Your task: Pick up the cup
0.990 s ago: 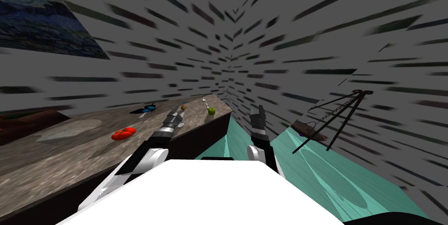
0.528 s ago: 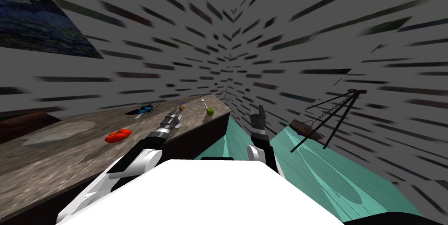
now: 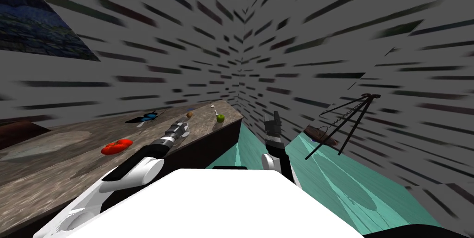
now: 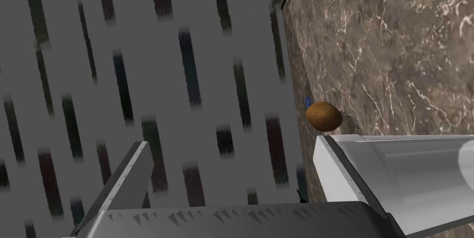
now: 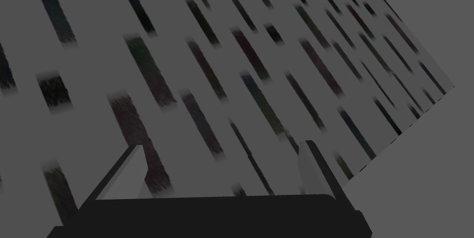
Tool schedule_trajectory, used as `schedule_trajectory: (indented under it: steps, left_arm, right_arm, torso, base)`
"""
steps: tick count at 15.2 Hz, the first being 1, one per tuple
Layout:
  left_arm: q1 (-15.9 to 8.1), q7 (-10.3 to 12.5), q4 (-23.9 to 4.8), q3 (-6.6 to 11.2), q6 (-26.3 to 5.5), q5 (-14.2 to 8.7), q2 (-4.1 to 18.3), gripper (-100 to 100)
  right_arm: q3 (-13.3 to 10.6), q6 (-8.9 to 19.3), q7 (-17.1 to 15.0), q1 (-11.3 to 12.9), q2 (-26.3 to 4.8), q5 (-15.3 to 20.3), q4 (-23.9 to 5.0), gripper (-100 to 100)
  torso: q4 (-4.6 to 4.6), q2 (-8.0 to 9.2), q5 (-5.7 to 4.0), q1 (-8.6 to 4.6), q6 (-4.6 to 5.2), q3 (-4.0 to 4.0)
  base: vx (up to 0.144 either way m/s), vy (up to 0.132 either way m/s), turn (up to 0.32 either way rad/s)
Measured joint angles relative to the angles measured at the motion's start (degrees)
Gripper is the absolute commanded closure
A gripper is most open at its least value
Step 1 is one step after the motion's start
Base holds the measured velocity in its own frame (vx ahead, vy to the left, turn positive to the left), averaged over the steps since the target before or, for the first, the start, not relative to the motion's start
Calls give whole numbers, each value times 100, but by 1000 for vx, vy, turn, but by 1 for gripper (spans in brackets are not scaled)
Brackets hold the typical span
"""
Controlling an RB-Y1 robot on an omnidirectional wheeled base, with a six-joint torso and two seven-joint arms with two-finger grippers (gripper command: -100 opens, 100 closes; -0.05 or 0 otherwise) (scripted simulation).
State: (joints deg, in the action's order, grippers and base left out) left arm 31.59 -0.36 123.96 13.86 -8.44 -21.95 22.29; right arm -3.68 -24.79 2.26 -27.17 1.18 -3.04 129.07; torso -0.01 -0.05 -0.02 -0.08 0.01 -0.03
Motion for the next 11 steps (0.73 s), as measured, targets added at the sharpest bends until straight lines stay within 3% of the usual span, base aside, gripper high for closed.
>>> schedule_trajectory:
  steps: [11]
  left_arm:
    - [190,52,-153,517,-1202,-497,402,-100]
  right_arm:
    - [0,0,0,0,0,0,0,0]
  torso:
    - [0,-1,0,2,-1,0]
  base:
    - [17,-21,-33]
